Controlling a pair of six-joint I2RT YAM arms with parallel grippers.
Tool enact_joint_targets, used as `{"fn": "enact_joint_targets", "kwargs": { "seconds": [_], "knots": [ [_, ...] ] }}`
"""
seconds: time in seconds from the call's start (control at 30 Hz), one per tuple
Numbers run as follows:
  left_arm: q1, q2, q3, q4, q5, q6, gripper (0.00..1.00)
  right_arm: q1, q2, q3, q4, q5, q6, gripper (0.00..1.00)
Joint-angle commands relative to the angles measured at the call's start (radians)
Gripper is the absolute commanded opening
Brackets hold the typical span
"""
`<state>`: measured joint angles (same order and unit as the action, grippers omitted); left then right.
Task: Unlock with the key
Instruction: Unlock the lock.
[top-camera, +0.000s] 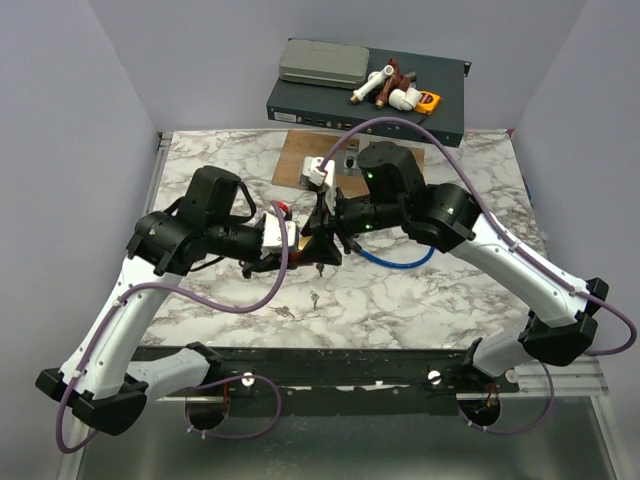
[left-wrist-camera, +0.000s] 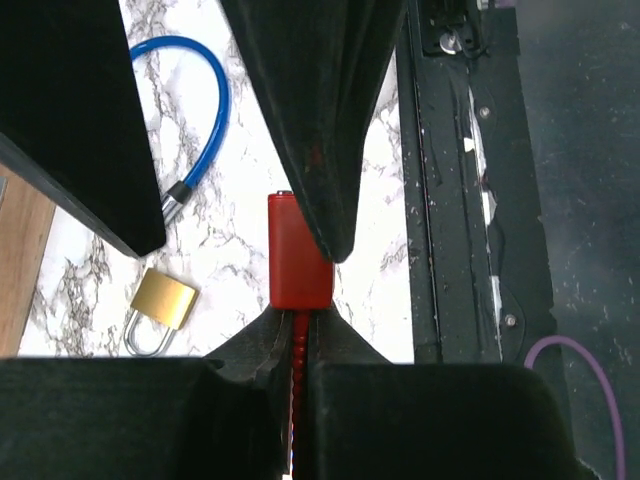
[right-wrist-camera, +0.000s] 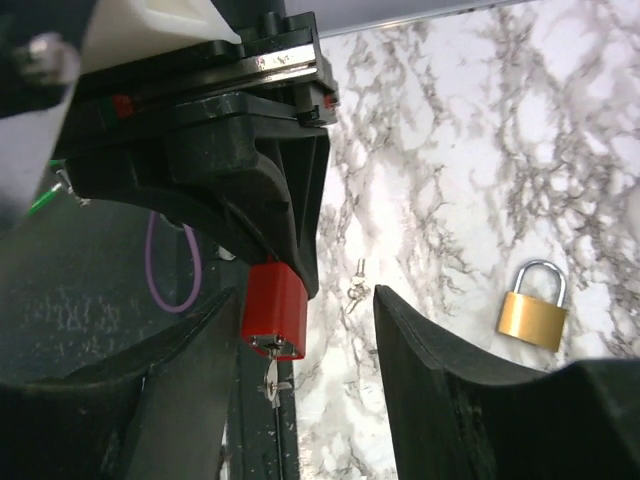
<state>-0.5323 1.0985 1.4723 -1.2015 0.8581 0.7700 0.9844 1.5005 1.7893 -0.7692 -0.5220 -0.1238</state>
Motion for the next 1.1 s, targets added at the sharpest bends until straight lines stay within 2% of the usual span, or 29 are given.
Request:
{"fn": "enact_joint_targets", "kwargs": {
  "seconds": [0.0,0.1,0.2,0.27,0.43,0.67,0.97,1.07],
  "knots": [
    [0.016,-0.049,-0.055,0.14,0.078,-0.15,0.0,-0.002,-0.112,-0.046,0.126,0.106,0.041,0.6],
    [0.046,-0.079,-0.095,0.235,0.113,-0.276,0.0,-0.001,-0.187,-0.099,0.158,0.153,0.049,0.58],
    [0.059,-0.083,-0.087,0.253,0.153,-0.322,0.0,-0.004,-0.254,-0.168,0.175,0.165,0.052,0.47],
    [0.059,-0.076,-0.069,0.243,0.175,-0.333,0.0,-0.004,-0.286,-0.202,0.182,0.155,0.053,0.44],
    [0.058,-0.07,-0.051,0.199,0.188,-0.297,0.0,-0.004,-0.311,-0.254,0.203,0.116,0.05,0.42],
    [0.058,-0.09,-0.067,0.183,0.183,-0.275,0.0,-0.004,-0.245,-0.2,0.131,0.022,0.038,0.44],
    [0.057,-0.097,-0.07,0.169,0.182,-0.246,0.0,-0.006,-0.224,-0.184,0.122,-0.008,0.032,0.31],
    [0.057,-0.099,-0.072,0.165,0.184,-0.241,0.0,-0.006,-0.225,-0.187,0.122,-0.005,0.032,0.31]
  ]
}}
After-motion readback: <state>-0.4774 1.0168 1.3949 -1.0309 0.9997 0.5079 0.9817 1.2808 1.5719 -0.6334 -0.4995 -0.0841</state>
